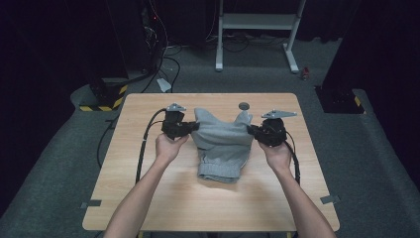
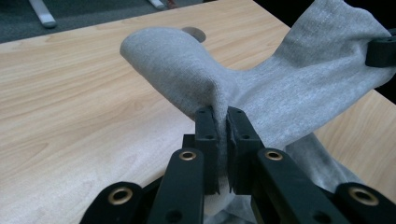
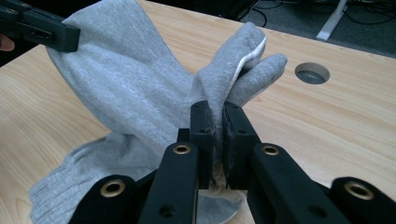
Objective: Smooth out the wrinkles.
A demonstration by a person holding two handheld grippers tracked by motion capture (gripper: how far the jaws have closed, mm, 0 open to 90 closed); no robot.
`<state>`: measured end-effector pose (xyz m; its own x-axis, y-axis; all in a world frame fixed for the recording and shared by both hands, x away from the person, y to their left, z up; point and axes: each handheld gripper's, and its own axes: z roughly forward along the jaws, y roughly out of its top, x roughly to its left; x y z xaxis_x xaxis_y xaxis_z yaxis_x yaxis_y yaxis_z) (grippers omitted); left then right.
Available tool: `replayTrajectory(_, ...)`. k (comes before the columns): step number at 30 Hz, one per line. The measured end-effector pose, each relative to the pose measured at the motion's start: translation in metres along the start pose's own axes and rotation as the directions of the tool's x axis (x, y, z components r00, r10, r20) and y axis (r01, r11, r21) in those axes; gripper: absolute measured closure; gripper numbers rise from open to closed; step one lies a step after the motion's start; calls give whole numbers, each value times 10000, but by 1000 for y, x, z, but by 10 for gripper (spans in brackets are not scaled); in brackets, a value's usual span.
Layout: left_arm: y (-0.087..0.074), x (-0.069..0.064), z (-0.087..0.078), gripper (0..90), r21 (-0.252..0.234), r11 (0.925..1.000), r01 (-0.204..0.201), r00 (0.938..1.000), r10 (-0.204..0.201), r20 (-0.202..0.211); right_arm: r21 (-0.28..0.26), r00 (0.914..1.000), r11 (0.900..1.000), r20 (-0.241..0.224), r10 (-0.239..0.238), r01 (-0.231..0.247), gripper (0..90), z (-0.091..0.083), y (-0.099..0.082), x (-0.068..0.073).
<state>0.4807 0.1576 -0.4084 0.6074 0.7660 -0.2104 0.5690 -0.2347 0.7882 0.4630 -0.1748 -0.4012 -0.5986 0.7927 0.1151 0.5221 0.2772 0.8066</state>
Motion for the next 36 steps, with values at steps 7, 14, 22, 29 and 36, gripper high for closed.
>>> replayTrajectory(7,-9,-1,-3,846,4,10000,86,9998,-86,155,15,9998,9998,-76,-188,188,839,-4,-9,7)
replayTrajectory(14,-22,-5,-4,843,16,10000,-31,9998,31,211,80,9987,9987,-23,-510,510,839,-6,-21,15)
replayTrajectory(22,-35,-8,-4,843,236,9997,62,9993,-71,372,231,9986,9985,-156,-501,504,837,-7,-38,20)
replayTrajectory(29,-45,-10,-3,840,415,9991,48,9992,-65,406,374,9975,9968,-130,-699,703,831,-7,-51,28)
replayTrajectory(36,-63,-15,-2,839,730,9973,-24,9988,-12,500,790,9966,9939,-329,-749,773,829,-4,-73,33)
